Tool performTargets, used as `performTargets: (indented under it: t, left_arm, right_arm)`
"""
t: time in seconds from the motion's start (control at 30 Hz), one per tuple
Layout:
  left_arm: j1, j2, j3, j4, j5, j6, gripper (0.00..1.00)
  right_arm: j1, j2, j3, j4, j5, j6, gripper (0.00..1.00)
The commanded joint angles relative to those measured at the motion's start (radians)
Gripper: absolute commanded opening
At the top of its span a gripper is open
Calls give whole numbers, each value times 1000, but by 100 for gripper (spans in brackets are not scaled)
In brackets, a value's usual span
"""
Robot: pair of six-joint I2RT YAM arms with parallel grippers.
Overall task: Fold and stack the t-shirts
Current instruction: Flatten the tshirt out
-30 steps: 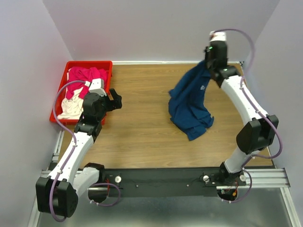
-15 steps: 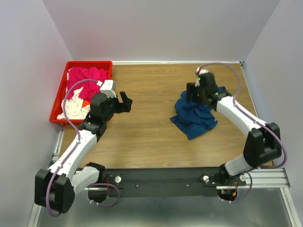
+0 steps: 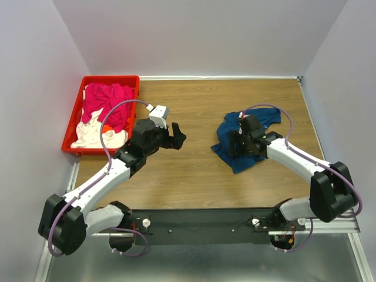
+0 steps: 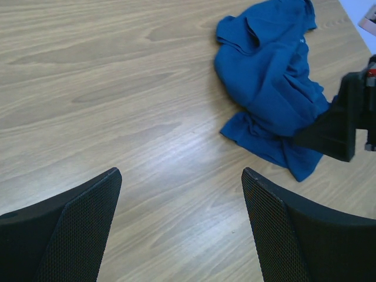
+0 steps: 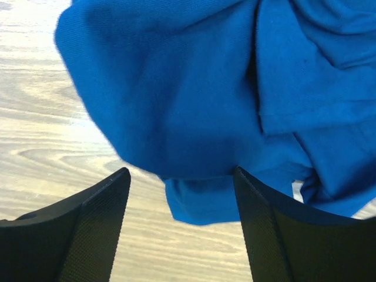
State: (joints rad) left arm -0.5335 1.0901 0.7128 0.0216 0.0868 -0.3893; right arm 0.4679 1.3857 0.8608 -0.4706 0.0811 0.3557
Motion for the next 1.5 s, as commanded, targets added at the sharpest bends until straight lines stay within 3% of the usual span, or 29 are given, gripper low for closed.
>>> performTargets:
  t: [0.0,0.07,0.1,0.17,0.23,0.33,0.4,0.53,0.6,0.73,0.93,1.17,1.3,1.47]
  left_arm:
    - [-32,14,31,1,-27,-16,91]
    - [-43,16,36,-6,-25,-17,91]
    - [-48,13,39,-11,-27,-17,91]
    - [-54,8,40,-20,-41,-17,91]
    - [-60,-1,43,-20,-51,-22,91]
    - [-66,-12,43,-51,-68,-37,88]
    - [-69,-13,43,-63,-70,-46,87]
    - [-82,2,53,-91,-81,-66,87]
    - [-82,10,51,-101,-120,-75,88]
    - [-82,68,50,-95,-162,-105,91]
    - [-59,203,86,-52,-225,-138,92]
    - [-20,350,152,-3,-193,-140,92]
    - [-13,410,181,-3,-180,-137,92]
    - [-13,436,189,1,-164,-134,92]
  right_arm:
    - [14,78,-5,7,-13,17,73]
    - [32,128,27,51,-50,3,51]
    - [41,147,49,68,-84,5,28]
    - [66,206,93,122,-147,25,13]
    - [86,254,191,162,-211,41,7]
    - [120,372,365,237,-245,78,8]
    - [127,432,441,259,-274,94,19]
    - [129,423,535,276,-252,95,51]
    - [129,376,485,277,-158,82,54]
    - [100,242,315,274,0,55,54]
    - [-78,131,124,280,-1,80,53]
    - [-189,225,162,351,-193,60,50]
    - [-189,276,188,375,-227,75,49]
    - [-118,314,218,394,-310,-23,48]
